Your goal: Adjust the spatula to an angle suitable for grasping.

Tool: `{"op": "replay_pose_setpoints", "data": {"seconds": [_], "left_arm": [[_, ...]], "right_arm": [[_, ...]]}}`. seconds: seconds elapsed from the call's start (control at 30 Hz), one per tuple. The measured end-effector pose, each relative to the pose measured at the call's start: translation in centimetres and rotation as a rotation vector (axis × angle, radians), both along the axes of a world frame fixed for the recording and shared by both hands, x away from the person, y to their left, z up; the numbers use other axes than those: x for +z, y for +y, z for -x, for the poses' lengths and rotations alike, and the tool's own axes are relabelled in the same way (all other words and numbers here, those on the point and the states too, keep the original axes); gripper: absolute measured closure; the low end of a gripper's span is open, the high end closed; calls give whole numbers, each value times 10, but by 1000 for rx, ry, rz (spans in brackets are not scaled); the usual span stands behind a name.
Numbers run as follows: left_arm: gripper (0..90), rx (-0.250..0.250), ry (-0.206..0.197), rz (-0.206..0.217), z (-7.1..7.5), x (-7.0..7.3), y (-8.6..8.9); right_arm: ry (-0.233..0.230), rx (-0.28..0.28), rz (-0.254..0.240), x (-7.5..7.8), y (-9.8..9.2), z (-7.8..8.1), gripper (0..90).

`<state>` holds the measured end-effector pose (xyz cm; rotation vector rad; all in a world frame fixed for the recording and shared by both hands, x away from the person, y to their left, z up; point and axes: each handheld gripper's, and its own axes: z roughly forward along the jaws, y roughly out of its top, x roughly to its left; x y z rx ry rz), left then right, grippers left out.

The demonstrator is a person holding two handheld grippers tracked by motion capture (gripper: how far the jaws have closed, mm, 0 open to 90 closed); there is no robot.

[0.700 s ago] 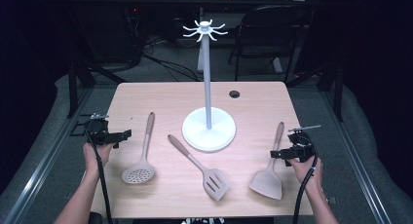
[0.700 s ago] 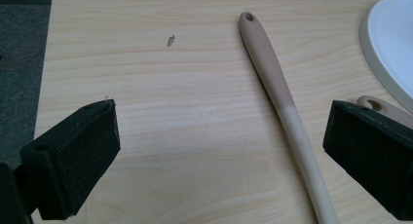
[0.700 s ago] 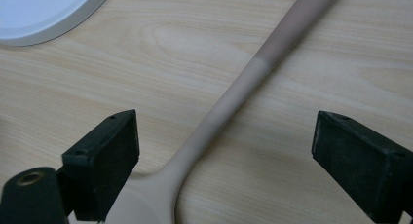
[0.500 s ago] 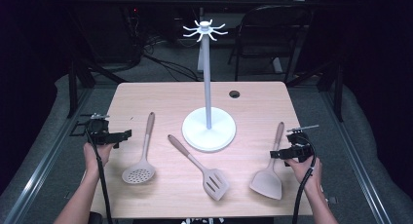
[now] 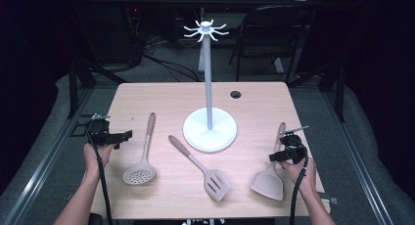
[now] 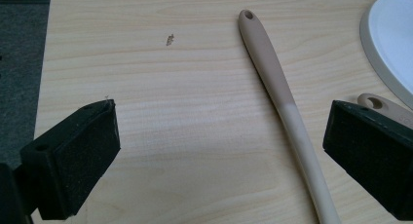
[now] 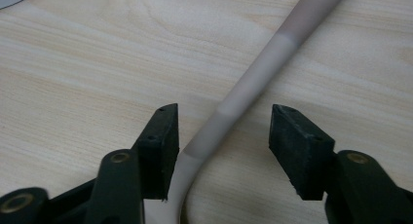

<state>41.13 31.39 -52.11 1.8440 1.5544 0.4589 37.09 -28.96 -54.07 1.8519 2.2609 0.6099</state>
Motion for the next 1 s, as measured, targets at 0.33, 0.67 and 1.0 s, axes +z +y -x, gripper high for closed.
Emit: {"op": "replay_pose_setpoints", "data": {"seconds": [0.33, 0.67, 1.0], "left_arm": [[1, -10, 4, -4, -1, 0, -2], [1, -13, 2, -10, 0, 0, -3], [1, -13, 3, -8, 1, 1, -1]], "right_arm": [[8, -5, 15, -5, 5, -2, 565], [8, 8, 32, -6, 11, -2, 603], [2, 50, 59, -5, 17, -2, 630]]}}
